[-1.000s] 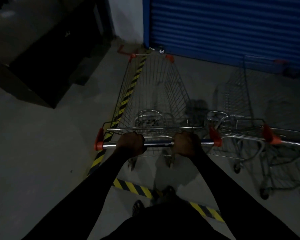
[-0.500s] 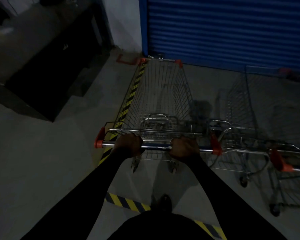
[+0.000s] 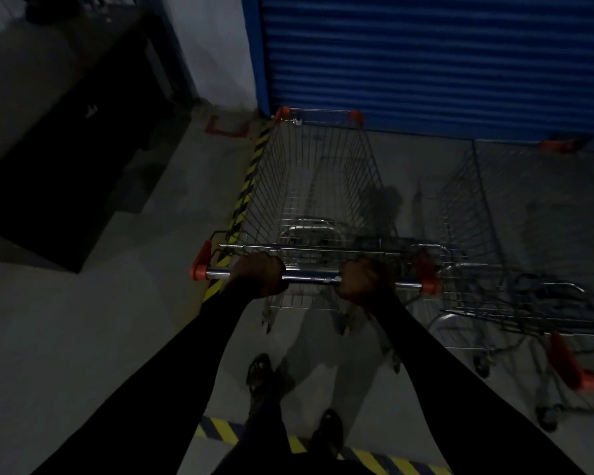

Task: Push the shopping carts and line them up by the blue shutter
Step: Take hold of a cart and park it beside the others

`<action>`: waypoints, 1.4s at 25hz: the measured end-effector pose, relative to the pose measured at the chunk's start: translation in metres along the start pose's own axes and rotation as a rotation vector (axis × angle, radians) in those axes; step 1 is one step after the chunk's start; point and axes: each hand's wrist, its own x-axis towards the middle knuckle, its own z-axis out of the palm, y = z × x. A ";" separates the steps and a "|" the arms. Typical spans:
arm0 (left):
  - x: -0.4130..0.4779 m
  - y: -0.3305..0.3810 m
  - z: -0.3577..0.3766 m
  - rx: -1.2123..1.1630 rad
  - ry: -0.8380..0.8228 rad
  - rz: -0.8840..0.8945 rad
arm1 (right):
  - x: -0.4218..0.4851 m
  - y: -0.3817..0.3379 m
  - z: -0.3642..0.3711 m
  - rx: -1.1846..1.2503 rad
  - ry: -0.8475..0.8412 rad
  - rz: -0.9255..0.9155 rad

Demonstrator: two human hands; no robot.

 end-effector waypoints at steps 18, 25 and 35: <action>0.051 -0.086 0.025 -0.058 0.167 0.186 | 0.064 -0.048 -0.008 -0.154 -0.294 0.324; -0.020 -0.075 0.017 0.025 0.071 0.122 | 0.006 -0.091 -0.007 -0.097 -0.292 0.300; -0.133 -0.023 0.020 -0.009 -0.062 -0.040 | -0.098 -0.137 -0.013 -0.075 -0.322 0.301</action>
